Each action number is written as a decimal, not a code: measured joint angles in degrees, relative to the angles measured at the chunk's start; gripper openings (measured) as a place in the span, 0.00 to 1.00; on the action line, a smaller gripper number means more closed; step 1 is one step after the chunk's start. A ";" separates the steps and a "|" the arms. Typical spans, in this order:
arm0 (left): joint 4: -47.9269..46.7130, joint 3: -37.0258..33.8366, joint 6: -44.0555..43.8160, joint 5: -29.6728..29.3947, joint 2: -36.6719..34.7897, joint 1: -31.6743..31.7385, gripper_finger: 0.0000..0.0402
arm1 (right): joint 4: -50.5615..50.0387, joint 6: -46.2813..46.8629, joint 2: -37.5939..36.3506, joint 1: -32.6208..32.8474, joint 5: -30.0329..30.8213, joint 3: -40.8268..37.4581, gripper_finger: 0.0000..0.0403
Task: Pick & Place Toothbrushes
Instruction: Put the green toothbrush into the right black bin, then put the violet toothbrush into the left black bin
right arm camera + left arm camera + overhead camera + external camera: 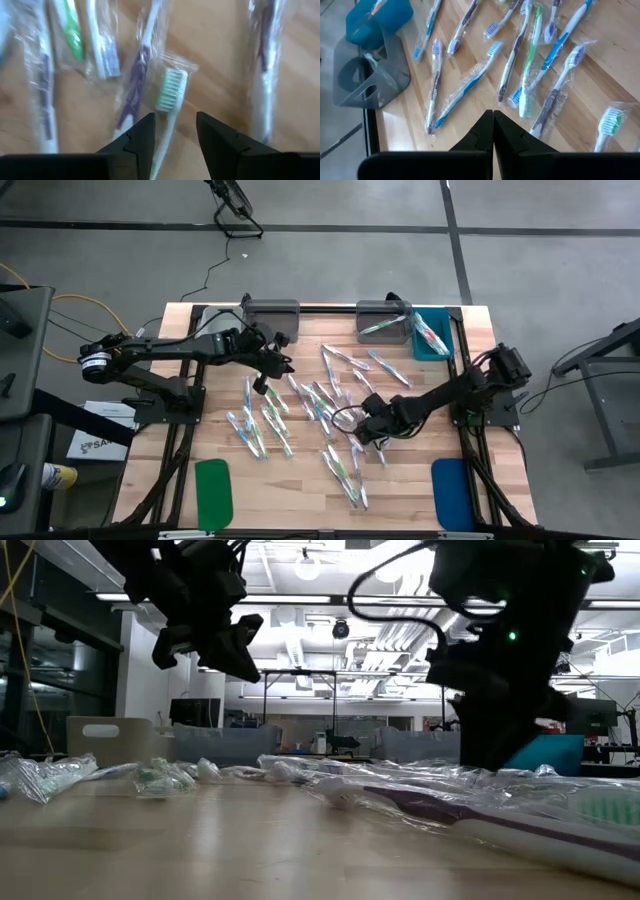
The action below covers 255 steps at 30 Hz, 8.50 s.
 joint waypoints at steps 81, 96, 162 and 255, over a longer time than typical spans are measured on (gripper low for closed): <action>48.60 -33.40 -7.08 10.44 -26.10 12.23 0.00 | 26.37 -147.52 -6.48 -56.82 -17.06 0.02 0.03; 48.56 -33.40 -7.29 10.44 -26.10 12.23 0.00 | 28.74 -145.52 -6.50 -57.76 -16.89 0.02 0.20; 47.83 -33.40 -4.57 10.40 -26.10 12.21 0.00 | 9.14 -30.32 -15.07 -16.84 1.48 -7.97 0.34; 74.99 -8.46 -31.17 14.98 12.46 3.84 0.50 | 88.85 -82.97 -8.31 -31.71 -28.54 -12.22 0.02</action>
